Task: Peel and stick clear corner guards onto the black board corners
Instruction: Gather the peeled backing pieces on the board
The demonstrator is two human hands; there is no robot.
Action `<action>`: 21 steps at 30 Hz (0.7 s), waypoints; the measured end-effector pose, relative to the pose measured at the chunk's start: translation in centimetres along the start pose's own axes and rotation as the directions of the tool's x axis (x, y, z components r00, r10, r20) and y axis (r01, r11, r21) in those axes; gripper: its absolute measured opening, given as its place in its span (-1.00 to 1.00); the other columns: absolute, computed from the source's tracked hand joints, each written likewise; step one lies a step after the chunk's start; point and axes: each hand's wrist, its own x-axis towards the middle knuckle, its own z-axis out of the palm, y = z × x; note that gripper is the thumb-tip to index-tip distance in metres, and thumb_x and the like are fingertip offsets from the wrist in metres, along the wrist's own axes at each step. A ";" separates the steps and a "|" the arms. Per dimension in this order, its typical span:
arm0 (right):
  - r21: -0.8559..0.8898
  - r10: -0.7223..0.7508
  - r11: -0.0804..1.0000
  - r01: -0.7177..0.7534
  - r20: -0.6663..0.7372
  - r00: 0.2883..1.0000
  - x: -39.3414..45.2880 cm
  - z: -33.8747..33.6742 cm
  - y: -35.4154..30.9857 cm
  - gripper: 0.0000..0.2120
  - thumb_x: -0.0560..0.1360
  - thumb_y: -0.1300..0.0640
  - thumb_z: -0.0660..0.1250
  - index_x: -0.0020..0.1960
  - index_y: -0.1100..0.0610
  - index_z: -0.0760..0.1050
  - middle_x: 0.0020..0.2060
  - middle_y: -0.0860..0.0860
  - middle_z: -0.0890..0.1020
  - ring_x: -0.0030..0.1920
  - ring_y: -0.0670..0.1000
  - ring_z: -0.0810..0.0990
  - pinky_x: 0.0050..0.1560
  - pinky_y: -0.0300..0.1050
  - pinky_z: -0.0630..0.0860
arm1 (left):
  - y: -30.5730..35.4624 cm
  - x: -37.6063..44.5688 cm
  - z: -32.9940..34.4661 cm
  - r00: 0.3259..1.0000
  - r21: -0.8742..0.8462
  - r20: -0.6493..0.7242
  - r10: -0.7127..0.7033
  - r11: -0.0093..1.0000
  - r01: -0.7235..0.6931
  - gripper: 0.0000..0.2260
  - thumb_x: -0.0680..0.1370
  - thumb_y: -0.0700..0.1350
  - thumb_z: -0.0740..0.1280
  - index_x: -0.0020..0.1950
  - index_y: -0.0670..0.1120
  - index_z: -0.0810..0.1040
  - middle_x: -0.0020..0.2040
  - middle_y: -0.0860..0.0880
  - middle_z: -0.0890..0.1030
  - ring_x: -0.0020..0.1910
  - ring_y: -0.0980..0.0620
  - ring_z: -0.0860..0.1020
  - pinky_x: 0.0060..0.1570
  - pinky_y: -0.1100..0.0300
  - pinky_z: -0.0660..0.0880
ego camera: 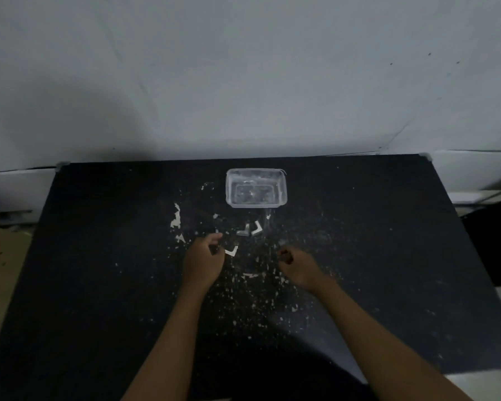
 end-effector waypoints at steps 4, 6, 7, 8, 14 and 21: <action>-0.112 -0.022 0.993 0.020 -0.016 1.000 1.4 0.8 -0.8 -0.79 0.56 0.23 0.26 0.18 0.21 0.51 0.05 0.18 0.62 0.06 0.19 0.59 0.09 0.00 0.52 | -0.2 2.1 0.1 0.981 0.049 -0.058 0.184 0.982 -0.181 -0.76 0.57 -0.16 0.37 0.20 0.07 0.65 0.06 0.06 0.60 0.04 0.02 0.59 0.05 0.09 0.56; -0.145 -0.026 0.989 0.020 -0.040 0.999 2.0 0.7 -1.0 -0.83 0.56 0.24 0.24 0.13 0.22 0.51 0.01 0.20 0.63 -0.01 0.17 0.59 0.03 0.01 0.52 | 0.2 2.7 0.5 0.964 0.070 -0.044 0.262 0.963 -0.258 -0.78 0.58 -0.13 0.37 0.19 0.06 0.65 0.05 0.05 0.59 0.05 0.01 0.54 0.01 0.11 0.53; -0.163 -0.029 0.986 0.020 -0.053 0.998 2.8 0.6 -1.2 -0.83 0.56 0.24 0.24 0.12 0.22 0.51 -0.01 0.20 0.63 -0.03 0.16 0.59 0.01 0.01 0.53 | 0.2 3.4 0.8 0.959 0.093 -0.003 0.285 0.955 -0.283 -0.77 0.58 -0.09 0.37 0.23 0.06 0.64 0.07 0.04 0.58 0.08 0.01 0.52 0.01 0.15 0.49; -0.180 -0.037 0.983 0.025 -0.061 0.997 3.5 0.6 -1.3 -0.83 0.56 0.24 0.23 0.12 0.21 0.50 -0.02 0.19 0.63 -0.05 0.15 0.59 0.00 0.02 0.55 | 0.2 3.9 1.2 0.955 0.117 0.049 0.293 0.948 -0.297 -0.74 0.58 -0.04 0.38 0.27 0.07 0.61 0.12 0.04 0.57 0.12 0.00 0.50 0.02 0.17 0.45; -0.386 -0.131 0.916 0.109 -0.029 0.991 5.9 0.0 -2.8 -0.52 0.56 0.20 0.25 0.46 0.07 0.31 0.32 0.17 0.45 0.25 0.21 0.50 0.24 0.11 0.49 | 0.2 5.3 3.1 0.965 0.217 0.128 0.230 0.943 -0.254 -0.68 0.54 0.14 0.42 0.28 0.13 0.61 0.22 0.04 0.54 0.17 -0.04 0.47 0.07 0.09 0.48; -0.508 -0.158 0.852 0.128 -0.016 0.987 8.2 1.1 -4.2 -0.55 0.58 0.11 0.26 0.44 -0.04 0.27 0.37 0.09 0.36 0.29 0.18 0.45 0.19 0.23 0.52 | -0.8 5.8 3.8 0.966 0.163 0.091 0.242 0.953 -0.254 -0.80 0.61 0.11 0.34 0.15 0.07 0.64 0.10 0.03 0.59 0.08 0.01 0.49 0.05 0.12 0.45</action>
